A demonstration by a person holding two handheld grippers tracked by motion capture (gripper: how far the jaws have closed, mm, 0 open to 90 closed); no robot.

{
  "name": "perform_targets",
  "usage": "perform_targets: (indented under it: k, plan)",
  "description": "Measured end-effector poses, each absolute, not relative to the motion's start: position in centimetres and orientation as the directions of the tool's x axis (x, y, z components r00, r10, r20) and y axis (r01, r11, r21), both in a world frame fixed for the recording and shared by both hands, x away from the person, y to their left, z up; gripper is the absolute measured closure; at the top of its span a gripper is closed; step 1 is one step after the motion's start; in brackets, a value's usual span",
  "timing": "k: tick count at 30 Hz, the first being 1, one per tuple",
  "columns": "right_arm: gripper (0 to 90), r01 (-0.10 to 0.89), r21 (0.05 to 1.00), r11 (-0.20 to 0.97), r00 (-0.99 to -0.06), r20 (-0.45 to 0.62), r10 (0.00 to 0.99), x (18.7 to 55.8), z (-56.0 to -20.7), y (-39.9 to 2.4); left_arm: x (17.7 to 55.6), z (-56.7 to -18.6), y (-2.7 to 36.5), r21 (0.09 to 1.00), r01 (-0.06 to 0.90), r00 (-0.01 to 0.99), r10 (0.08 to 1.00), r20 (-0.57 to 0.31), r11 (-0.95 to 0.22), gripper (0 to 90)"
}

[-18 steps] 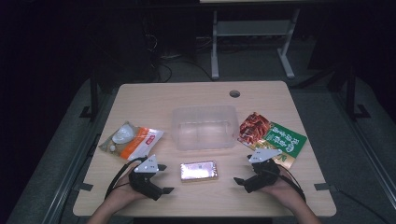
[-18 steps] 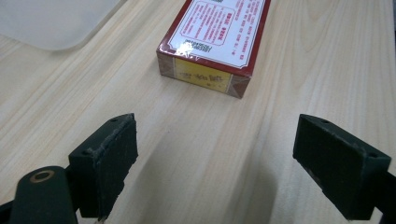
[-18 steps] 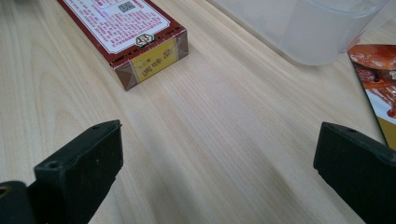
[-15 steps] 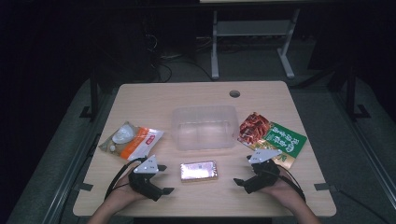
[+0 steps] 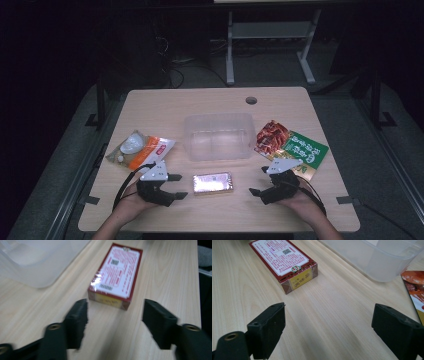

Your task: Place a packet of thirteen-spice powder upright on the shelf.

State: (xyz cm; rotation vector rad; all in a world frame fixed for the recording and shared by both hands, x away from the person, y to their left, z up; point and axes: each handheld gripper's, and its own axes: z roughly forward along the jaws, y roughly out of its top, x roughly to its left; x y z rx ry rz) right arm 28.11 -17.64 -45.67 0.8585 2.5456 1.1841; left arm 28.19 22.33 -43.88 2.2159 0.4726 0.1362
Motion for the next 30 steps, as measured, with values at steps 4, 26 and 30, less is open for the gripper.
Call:
perform_targets:
  k: [4, 26, 30]
  plan:
    - [12.6, 0.421, 0.757, 0.5, -0.805, 0.058, 0.59, 28.1, -45.6, -17.7, 29.0, -43.5, 22.0, 0.774, 0.303, 0.92, 0.381, -0.087, -0.556, 59.9]
    - [13.3, 0.431, 0.76, 0.487, -0.8, 0.072, 0.595, 28.2, -45.6, -18.1, 34.2, -44.7, 18.6, 0.735, 0.354, 0.908, 0.402, -0.121, -0.579, 89.9]
    - [13.3, 0.433, 0.76, 0.485, -0.799, 0.074, 0.597, 28.2, -45.6, -18.1, 34.6, -45.4, 18.5, 0.716, 0.369, 0.903, 0.41, -0.127, -0.593, 89.9]
